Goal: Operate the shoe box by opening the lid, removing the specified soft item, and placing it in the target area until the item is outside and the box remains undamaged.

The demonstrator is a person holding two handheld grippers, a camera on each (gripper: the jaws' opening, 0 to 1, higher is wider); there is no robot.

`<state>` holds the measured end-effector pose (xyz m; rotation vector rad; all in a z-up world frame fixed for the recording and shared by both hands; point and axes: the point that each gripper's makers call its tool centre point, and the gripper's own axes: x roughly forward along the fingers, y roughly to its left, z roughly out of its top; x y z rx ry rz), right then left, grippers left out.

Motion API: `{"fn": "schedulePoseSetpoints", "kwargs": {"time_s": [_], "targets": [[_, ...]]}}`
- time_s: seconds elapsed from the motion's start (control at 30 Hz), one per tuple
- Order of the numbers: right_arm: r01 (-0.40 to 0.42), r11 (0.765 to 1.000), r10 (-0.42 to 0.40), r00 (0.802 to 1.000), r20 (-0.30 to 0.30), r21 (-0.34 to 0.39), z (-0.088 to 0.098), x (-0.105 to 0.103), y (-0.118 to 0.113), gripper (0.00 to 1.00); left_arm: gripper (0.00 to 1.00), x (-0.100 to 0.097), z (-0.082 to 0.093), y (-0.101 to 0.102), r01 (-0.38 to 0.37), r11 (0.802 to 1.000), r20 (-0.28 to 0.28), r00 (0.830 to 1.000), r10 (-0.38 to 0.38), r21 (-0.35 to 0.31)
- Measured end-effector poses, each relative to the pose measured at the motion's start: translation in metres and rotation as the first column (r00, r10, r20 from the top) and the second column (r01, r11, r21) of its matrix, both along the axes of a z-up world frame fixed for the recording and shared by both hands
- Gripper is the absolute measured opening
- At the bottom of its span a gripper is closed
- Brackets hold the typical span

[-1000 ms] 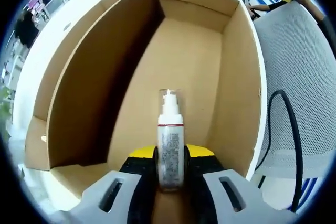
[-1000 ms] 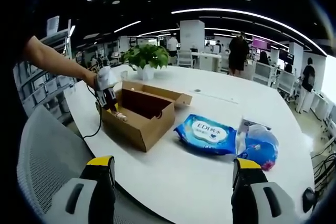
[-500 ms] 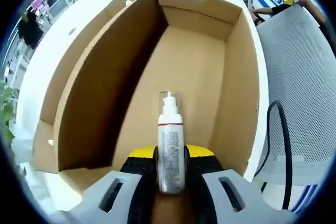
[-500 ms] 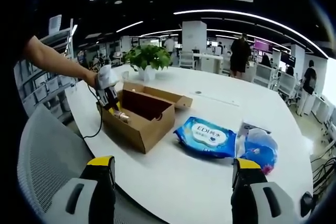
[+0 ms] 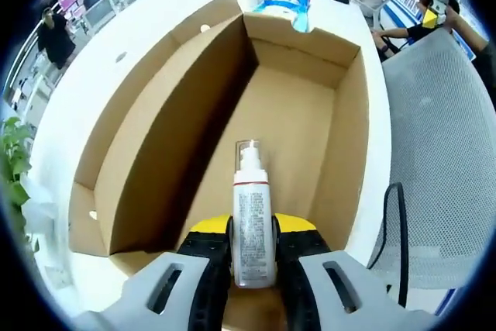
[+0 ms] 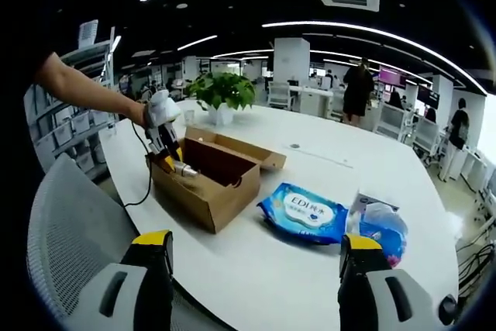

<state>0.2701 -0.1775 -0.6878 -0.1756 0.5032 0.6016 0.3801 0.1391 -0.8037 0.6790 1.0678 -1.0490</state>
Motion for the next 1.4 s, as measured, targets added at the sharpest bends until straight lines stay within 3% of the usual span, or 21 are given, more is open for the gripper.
{"fn": "schedulePoseSetpoints", "kwargs": {"time_s": [0.47, 1.0, 1.4], "targets": [[-0.038, 0.999, 0.038, 0.998, 0.050, 0.003, 0.012, 0.007, 0.011, 0.84, 0.18, 0.000, 0.033, -0.024, 0.031, 0.998, 0.075, 0.997, -0.026, -0.064], [-0.104, 0.995, 0.103, 0.990, 0.099, 0.003, 0.023, 0.015, 0.033, 0.80, 0.18, -0.016, 0.060, -0.061, 0.113, 0.987, 0.132, 0.986, -0.097, -0.117], [-0.164, 0.986, 0.162, 0.979, 0.126, 0.007, 0.030, 0.014, 0.050, 0.77, 0.18, -0.034, 0.084, -0.088, 0.191, 0.968, 0.180, 0.970, -0.162, -0.162]]}}
